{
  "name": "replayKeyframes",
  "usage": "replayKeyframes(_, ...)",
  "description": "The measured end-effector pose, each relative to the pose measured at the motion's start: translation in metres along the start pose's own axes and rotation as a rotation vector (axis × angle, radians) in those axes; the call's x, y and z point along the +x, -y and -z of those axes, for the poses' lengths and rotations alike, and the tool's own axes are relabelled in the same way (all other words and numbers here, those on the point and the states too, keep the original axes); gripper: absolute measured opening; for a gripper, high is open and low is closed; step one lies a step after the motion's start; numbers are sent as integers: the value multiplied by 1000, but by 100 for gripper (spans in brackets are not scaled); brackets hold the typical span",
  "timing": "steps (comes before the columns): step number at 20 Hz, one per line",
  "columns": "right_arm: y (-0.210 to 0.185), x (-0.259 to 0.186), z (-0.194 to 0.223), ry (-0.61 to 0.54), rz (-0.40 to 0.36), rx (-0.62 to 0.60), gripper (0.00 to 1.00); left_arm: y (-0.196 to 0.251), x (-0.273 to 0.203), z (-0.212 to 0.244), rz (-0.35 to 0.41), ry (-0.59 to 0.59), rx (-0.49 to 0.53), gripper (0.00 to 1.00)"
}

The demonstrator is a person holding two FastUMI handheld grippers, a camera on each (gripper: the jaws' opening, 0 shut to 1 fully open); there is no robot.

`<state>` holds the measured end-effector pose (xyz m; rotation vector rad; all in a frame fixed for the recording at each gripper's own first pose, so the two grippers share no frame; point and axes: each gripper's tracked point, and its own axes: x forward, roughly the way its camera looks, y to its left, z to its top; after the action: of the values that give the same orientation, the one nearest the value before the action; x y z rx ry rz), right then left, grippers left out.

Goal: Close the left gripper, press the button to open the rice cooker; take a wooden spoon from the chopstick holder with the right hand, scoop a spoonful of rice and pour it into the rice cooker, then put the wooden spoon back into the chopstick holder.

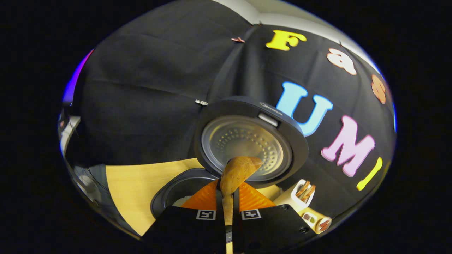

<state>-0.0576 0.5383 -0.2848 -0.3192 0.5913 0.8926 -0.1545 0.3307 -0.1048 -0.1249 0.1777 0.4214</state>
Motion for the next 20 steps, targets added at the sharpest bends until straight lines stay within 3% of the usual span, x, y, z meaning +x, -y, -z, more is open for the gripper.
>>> replayKeyframes(5, -19, -12, -13, 90, -5, -173, 11, 2, -4, -2, -11, 1, 11, 80)
replayKeyframes(8, -14, -17, -10, 97, -14, -155, 11, 7, -6, -4, -19, 8, 25, 80)
replayKeyframes(14, 51, -38, -10, 34, 7, 304, 11, 26, -8, -4, -28, 4, 28, 80)
replayKeyframes(20, 112, -85, 17, 31, 4, 474, 11, 63, -1, -2, -18, -3, 28, 80)
